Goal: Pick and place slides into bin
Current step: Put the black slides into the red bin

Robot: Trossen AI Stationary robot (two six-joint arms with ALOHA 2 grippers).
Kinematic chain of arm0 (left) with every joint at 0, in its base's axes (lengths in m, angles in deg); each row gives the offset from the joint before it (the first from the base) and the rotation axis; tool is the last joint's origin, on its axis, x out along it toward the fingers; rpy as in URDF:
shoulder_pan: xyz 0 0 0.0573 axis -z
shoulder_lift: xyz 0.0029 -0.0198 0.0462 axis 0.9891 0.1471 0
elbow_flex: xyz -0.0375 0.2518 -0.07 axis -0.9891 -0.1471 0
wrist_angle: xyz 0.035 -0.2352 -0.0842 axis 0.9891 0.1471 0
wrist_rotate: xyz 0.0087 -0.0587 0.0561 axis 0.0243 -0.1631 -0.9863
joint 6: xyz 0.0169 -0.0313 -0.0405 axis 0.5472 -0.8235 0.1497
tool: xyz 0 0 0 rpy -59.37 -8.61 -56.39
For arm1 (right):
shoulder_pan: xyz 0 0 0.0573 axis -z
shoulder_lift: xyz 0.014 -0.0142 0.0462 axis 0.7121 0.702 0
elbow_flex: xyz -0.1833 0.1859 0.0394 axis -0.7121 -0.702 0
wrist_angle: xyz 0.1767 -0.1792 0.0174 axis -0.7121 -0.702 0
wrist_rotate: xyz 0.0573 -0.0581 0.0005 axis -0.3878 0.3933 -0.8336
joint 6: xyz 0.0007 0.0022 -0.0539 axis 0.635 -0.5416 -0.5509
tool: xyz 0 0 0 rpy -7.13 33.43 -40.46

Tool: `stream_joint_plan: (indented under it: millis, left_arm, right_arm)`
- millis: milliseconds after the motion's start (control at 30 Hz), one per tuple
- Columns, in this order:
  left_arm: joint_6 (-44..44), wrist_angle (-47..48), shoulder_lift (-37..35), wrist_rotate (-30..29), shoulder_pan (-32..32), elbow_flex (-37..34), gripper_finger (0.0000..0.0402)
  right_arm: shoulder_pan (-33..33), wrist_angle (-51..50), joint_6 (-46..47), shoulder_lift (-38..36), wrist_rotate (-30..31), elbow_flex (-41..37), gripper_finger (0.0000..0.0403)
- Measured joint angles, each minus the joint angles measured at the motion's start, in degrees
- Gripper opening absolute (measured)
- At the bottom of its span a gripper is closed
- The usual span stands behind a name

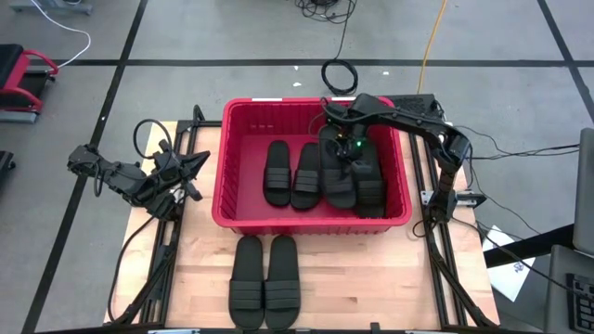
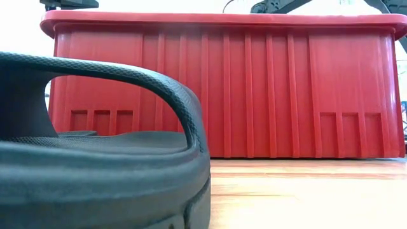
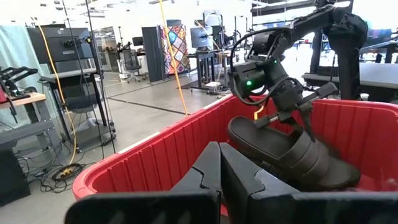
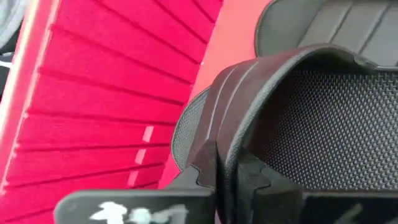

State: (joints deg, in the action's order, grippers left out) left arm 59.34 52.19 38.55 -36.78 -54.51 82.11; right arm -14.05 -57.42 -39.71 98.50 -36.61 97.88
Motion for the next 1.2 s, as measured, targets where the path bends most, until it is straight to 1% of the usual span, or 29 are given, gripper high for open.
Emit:
stream_joint_plan:
  millis: [67, 167, 400, 600, 733, 867, 1200]
  left_arm:
    - [0.01, 0.00, 0.00, 0.00, -0.01, 0.00, 0.0001]
    - [0.02, 0.00, 0.00, 0.00, 0.00, 0.00, 0.0001]
    - [0.02, 0.03, 0.00, 0.02, -0.02, 0.00, 0.0001]
    - [0.02, 0.03, 0.00, 0.02, 0.00, 0.00, 0.0001]
    - [0.02, 0.03, 0.00, 0.02, -0.02, 0.00, 0.0001]
    - [0.02, 0.13, 0.00, 0.02, -0.01, 0.00, 0.0001]
    - [0.02, 0.29, 0.00, 0.02, -0.02, 0.00, 0.0001]
  right_arm:
    - [0.02, 0.96, 1.16, -0.02, -0.42, -0.22, 0.0004]
    - [0.07, 2.22, 2.74, -0.02, -3.26, -0.76, 0.0004]
    - [0.16, 2.30, 4.12, -0.02, -3.80, -2.13, 0.0004]
    - [0.13, 2.72, 4.26, -0.02, -4.78, -5.91, 0.0004]
    - [0.17, 5.08, 5.30, -0.02, -7.30, -8.39, 0.0004]
    - [0.15, 7.86, 7.27, -0.02, -7.71, -9.73, 0.0004]
    - [0.70, 13.31, 9.19, -0.04, -11.88, -12.49, 0.0004]
